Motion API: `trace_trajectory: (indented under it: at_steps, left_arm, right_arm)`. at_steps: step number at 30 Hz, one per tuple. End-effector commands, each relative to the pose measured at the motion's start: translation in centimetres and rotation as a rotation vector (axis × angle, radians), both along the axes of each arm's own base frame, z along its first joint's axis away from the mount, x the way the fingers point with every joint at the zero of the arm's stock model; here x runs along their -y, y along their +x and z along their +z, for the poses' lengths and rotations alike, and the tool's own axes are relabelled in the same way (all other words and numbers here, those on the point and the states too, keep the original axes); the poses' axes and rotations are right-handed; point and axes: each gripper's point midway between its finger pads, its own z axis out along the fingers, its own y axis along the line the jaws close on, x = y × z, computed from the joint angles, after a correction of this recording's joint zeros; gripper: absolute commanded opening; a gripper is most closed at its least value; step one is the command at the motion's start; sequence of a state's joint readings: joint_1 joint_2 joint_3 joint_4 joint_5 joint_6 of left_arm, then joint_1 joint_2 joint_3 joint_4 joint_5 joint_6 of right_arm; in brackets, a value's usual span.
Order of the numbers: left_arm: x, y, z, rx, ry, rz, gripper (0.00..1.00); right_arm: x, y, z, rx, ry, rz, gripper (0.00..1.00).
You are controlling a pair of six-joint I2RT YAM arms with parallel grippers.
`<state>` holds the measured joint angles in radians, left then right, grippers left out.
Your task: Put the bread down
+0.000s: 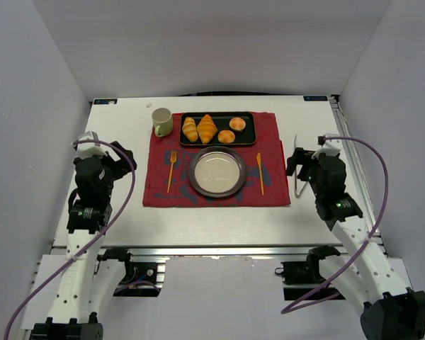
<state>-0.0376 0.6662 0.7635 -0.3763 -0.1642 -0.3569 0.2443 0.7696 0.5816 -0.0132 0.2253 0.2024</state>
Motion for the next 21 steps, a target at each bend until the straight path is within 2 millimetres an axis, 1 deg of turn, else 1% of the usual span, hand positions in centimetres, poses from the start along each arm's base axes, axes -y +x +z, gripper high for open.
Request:
trace_trajectory:
  at_steps: [1, 2, 3, 4, 5, 6, 7, 8, 9, 11, 12, 13, 14, 15, 16, 17, 18, 19, 21]
  left_arm:
    - [0.7, 1.3, 1.3, 0.066, -0.016, -0.029, 0.98]
    - [0.6, 1.5, 1.3, 0.06, -0.011, -0.027, 0.98]
    - [0.6, 1.9, 1.1, 0.038, -0.006, -0.027, 0.98]
    - [0.5, 2.0, 0.8, 0.021, -0.004, -0.025, 0.98]
    - [0.6, 2.0, 0.6, 0.007, -0.005, -0.027, 0.98]
    - [0.7, 2.0, 0.5, 0.0, -0.019, -0.028, 0.98]
    - [0.8, 1.7, 0.2, -0.004, -0.032, -0.029, 0.98]
    - [1.2, 1.6, 0.2, 0.009, -0.061, -0.038, 0.98]
    - [1.4, 1.6, 0.9, 0.055, -0.072, -0.045, 0.98]
    - [1.3, 1.0, 0.8, 0.088, -0.076, -0.046, 0.98]
    - [1.0, 0.7, 0.3, 0.068, -0.07, -0.025, 0.98]
    - [0.8, 0.5, 0.5, 0.058, -0.064, -0.021, 0.98]
    - [0.8, 0.5, 0.3, 0.043, -0.055, -0.022, 0.98]
    - [1.0, 0.3, -0.3, 0.011, -0.052, -0.034, 0.98]
    - [1.1, 0.3, -0.3, 0.003, -0.047, -0.04, 0.98]
    - [1.1, 0.3, -0.4, -0.006, -0.033, -0.046, 0.98]
    - [1.0, 0.3, -0.5, -0.014, -0.026, -0.045, 0.98]
    - [0.9, 0.4, -0.5, -0.024, -0.02, -0.045, 0.98]
    - [0.9, 0.7, -0.7, -0.053, -0.009, -0.049, 0.98]
  right_arm:
    - [0.9, -0.6, 0.9, -0.065, -0.015, -0.054, 0.89]
    - [1.5, -0.6, 0.9, -0.083, -0.027, -0.087, 0.89]
    - [2.0, -0.4, 2.4, -0.076, -0.009, -0.132, 0.89]
    - [2.4, -0.5, 2.4, -0.104, -0.014, -0.162, 0.89]
    - [2.6, -0.6, 1.5, -0.161, -0.032, -0.173, 0.89]
    - [1.7, -1.2, 0.6, -0.229, -0.026, -0.12, 0.89]
    - [0.6, -0.9, 0.9, -0.217, -0.078, -0.003, 0.89]
    - [-0.2, -0.5, -0.1, -0.265, -0.056, 0.056, 0.89]
    - [0.0, -0.3, -0.4, -0.296, -0.052, 0.041, 0.89]
    - [0.0, 0.8, -0.4, -0.32, -0.018, 0.0, 0.89]
    - [0.3, 0.9, -0.4, -0.33, -0.014, -0.03, 0.89]
    - [0.5, 1.3, -0.4, -0.331, 0.003, -0.065, 0.89]
    - [1.3, 1.6, -0.6, -0.321, -0.003, -0.108, 0.89]
    - [1.3, 2.0, -0.9, -0.324, 0.005, -0.102, 0.89]
    - [2.2, 2.6, -2.5, -0.375, 0.027, -0.128, 0.89]
    - [2.2, 3.0, -2.8, -0.411, 0.066, -0.132, 0.89]
    - [2.3, 3.1, -3.8, -0.462, 0.086, -0.126, 0.89]
    - [2.4, 3.3, -5.7, -0.539, 0.096, -0.122, 0.89]
    - [2.3, 3.7, -7.0, -0.581, 0.102, -0.134, 0.9]
